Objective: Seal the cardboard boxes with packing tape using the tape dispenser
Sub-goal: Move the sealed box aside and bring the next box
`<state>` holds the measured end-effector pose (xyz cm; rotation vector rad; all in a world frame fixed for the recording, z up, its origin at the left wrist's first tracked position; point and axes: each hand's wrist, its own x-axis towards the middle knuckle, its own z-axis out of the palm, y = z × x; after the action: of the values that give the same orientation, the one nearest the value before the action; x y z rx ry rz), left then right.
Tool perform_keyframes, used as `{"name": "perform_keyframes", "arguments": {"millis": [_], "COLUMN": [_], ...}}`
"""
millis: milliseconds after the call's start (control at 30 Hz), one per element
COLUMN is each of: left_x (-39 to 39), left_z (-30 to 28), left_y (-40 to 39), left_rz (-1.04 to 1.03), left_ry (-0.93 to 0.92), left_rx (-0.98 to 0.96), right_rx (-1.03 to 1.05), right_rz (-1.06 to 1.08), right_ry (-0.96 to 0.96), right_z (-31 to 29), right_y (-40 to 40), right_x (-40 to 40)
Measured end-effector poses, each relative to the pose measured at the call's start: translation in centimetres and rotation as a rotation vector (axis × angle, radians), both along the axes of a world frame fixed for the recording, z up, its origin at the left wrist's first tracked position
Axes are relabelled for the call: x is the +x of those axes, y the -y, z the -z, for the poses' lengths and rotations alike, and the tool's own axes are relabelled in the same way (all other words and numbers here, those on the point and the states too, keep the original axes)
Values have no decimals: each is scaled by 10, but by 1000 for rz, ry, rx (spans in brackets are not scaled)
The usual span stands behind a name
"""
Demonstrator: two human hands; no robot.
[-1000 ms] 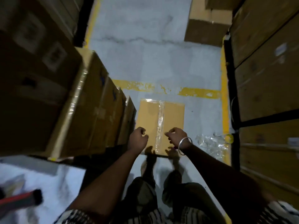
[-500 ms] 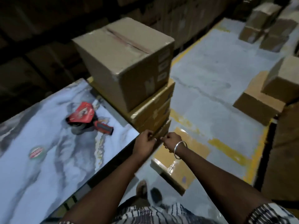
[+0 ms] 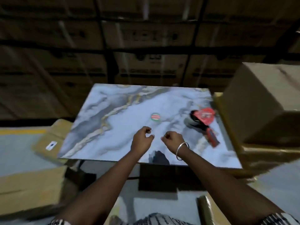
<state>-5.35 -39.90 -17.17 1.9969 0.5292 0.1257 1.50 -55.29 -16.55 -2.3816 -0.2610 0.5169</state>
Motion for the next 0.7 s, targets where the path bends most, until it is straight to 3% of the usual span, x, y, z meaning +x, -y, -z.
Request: {"name": "perform_keyframes", "arguments": {"millis": [300,700], "left_x": [-143,-289], "left_z": [25,88], "left_y": [-277,-396], "left_rz": [-548,-1094], "left_ry": [-113,-274], "left_rx": [-63,-282], "right_rx": [-54,-203], "right_rz": [-538,-1018], "right_ry": [-68,-163], "right_z": [7,71], "right_y": [-301,-524], "right_x": [-90,-172]}}
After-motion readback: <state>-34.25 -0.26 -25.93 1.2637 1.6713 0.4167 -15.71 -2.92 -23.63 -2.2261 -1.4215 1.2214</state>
